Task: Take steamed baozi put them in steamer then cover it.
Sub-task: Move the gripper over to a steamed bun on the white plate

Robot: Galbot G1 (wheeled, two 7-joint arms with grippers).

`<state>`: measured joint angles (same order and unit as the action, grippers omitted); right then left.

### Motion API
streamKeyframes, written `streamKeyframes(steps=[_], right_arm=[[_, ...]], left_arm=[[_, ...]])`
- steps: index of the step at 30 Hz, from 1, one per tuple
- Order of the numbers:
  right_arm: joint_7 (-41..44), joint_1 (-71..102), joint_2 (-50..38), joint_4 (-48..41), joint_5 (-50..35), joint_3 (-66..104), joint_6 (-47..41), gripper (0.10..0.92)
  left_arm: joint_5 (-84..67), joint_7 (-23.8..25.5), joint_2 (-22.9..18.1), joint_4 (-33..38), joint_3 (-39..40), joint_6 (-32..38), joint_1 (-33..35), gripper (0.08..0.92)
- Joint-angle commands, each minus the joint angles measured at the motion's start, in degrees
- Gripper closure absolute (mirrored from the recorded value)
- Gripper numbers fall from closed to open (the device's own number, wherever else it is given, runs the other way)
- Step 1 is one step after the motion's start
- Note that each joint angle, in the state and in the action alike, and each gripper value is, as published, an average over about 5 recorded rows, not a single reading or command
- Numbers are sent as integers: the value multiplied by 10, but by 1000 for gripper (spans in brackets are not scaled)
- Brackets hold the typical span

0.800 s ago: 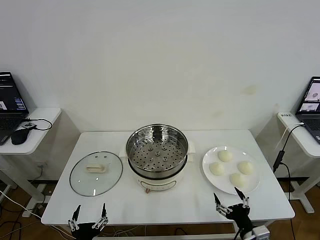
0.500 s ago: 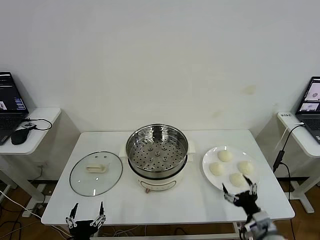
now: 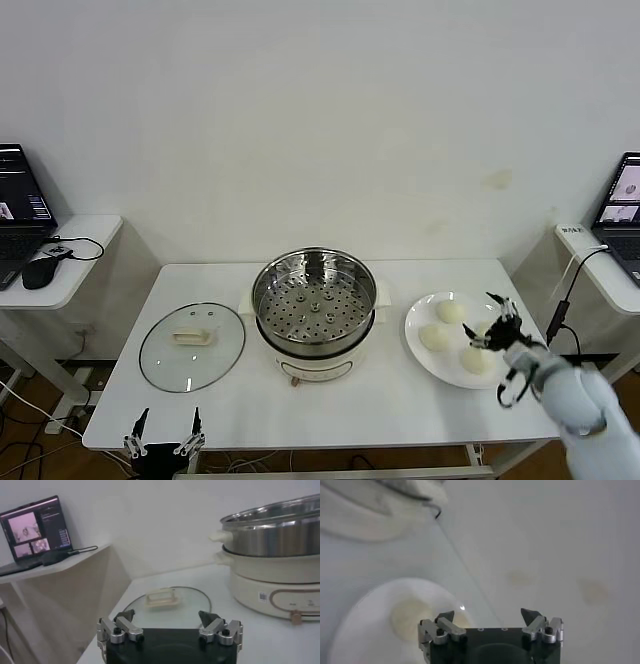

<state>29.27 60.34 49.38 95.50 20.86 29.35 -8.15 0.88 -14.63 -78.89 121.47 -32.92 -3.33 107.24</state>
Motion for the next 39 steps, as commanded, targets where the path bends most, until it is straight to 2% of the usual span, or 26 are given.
streamKeyframes(steps=[1, 9, 13, 22, 39], right_arm=[[169, -288, -125, -183, -7, -216, 6, 203], [299, -513, -80, -355, 23, -454, 75, 203], [327, -569, -42, -421, 41, -520, 105, 203], [309, -587, 3, -474, 56, -572, 130, 203], [278, -567, 78, -552, 94, -548, 140, 207]], left_arm=[[8, 1, 0, 1, -5, -5, 0, 177], [7, 1, 3, -6, -14, -6, -2, 177], [6, 0, 3, -12, -18, -6, -6, 177], [5, 1, 5, -21, -24, -7, -9, 177], [5, 1, 6, -21, -29, -7, -13, 177]])
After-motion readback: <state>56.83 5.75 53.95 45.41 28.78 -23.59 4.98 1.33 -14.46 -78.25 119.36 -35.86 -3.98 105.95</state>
